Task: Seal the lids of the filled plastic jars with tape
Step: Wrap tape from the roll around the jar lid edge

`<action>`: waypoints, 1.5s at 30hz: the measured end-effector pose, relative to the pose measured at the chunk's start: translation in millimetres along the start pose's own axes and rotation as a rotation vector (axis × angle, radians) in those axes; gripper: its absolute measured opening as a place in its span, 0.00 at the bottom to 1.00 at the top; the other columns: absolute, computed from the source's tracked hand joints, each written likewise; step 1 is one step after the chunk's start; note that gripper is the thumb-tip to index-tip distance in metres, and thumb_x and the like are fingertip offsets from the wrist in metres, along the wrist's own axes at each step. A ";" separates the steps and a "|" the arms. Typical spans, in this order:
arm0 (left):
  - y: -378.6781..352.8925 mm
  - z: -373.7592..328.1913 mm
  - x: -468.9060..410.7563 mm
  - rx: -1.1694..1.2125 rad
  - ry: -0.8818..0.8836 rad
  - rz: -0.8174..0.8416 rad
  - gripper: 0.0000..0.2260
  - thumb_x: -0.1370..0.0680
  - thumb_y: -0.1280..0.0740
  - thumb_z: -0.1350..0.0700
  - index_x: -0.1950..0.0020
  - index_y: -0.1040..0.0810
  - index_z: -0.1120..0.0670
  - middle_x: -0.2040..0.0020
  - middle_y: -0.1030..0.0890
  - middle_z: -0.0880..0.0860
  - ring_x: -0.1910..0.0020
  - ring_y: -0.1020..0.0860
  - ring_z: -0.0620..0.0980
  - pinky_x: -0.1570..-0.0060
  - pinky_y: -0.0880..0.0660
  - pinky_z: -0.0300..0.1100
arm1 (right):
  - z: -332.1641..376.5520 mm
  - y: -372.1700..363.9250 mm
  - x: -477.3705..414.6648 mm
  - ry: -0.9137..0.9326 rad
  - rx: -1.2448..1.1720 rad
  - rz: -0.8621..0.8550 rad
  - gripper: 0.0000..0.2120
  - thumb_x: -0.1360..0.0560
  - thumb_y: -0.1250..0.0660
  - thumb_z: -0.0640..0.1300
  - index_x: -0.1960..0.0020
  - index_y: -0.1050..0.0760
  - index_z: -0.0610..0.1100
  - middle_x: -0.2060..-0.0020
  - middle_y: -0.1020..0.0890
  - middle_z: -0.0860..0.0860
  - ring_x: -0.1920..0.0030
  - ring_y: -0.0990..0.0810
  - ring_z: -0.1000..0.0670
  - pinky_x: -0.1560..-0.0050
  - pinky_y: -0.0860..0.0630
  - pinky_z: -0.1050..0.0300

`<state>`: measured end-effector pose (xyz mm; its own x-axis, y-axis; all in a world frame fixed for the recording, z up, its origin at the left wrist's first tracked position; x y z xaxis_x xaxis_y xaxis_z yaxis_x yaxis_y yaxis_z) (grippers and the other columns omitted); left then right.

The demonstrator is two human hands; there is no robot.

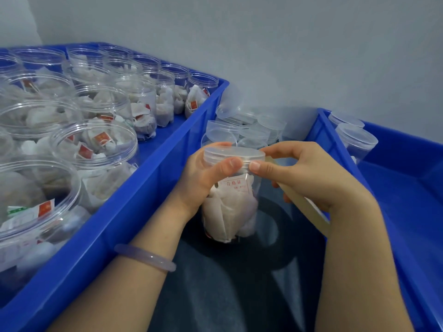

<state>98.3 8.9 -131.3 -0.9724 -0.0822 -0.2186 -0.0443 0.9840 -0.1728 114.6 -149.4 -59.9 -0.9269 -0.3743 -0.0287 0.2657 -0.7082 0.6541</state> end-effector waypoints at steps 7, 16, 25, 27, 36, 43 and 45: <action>-3.7 -8.4 3.9 -0.161 -0.045 -0.201 0.55 0.49 0.24 0.30 0.26 0.36 0.50 0.31 0.28 0.48 0.36 0.26 0.45 0.46 0.24 0.37 | -1.3 2.9 0.3 -0.041 0.030 -0.030 0.26 0.45 0.29 0.70 0.51 0.21 0.59 0.48 0.22 0.62 0.50 0.20 0.53 0.59 0.19 0.52; -7.9 -9.6 5.0 -0.307 -0.148 -0.223 0.43 0.50 0.25 0.32 0.38 0.34 0.42 0.43 0.28 0.39 0.43 0.26 0.37 0.52 0.28 0.26 | 1.0 3.2 1.6 -0.005 0.037 0.050 0.23 0.42 0.24 0.60 0.48 0.21 0.57 0.50 0.21 0.62 0.60 0.18 0.57 0.65 0.23 0.60; 0.0 -9.2 1.5 -0.077 -0.116 -0.153 0.36 0.48 0.24 0.41 0.41 0.29 0.44 0.43 0.21 0.50 0.47 0.20 0.44 0.53 0.24 0.35 | -3.0 13.1 14.7 0.007 -0.044 0.095 0.35 0.50 0.27 0.61 0.42 0.22 0.56 0.55 0.18 0.61 0.66 0.17 0.55 0.69 0.24 0.67; -1.6 -10.5 3.0 -0.007 -0.106 -0.101 0.34 0.46 0.25 0.43 0.41 0.28 0.47 0.46 0.20 0.52 0.50 0.19 0.44 0.55 0.23 0.35 | -0.1 15.1 13.8 0.026 -0.006 0.041 0.33 0.49 0.28 0.64 0.45 0.20 0.57 0.62 0.17 0.61 0.66 0.18 0.57 0.69 0.26 0.68; -5.3 -10.3 4.8 0.080 -0.092 -0.045 0.35 0.46 0.24 0.45 0.41 0.27 0.49 0.50 0.19 0.51 0.52 0.18 0.44 0.58 0.23 0.34 | -4.0 9.8 8.8 -0.003 -0.033 0.098 0.32 0.53 0.28 0.64 0.49 0.21 0.57 0.51 0.19 0.61 0.64 0.17 0.54 0.66 0.20 0.58; -5.0 -14.3 6.2 0.012 -0.099 0.018 0.37 0.47 0.21 0.43 0.41 0.27 0.50 0.50 0.19 0.51 0.51 0.19 0.44 0.57 0.24 0.34 | -13.4 1.9 3.0 -0.056 -0.080 0.184 0.36 0.54 0.26 0.62 0.46 0.22 0.59 0.48 0.20 0.55 0.65 0.18 0.55 0.66 0.23 0.60; -8.5 -16.6 7.1 -0.063 -0.114 0.047 0.37 0.48 0.22 0.41 0.42 0.27 0.50 0.47 0.20 0.54 0.50 0.19 0.45 0.56 0.24 0.34 | -15.1 1.7 5.2 -0.058 -0.097 0.207 0.35 0.54 0.25 0.62 0.46 0.22 0.61 0.49 0.20 0.54 0.65 0.17 0.55 0.66 0.23 0.62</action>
<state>88.0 2.6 -115.5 -0.9415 -0.0499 -0.3334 -0.0172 0.9948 -0.1001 114.3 -161.6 -70.3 -0.8627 -0.4848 0.1438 0.4736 -0.6751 0.5656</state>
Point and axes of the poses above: each hand's wrist, its own x-axis away from the middle knuckle, its own y-axis out of the back of the hand, z = x × y, the point moved 5 cm from there along -x, towards the middle knuckle
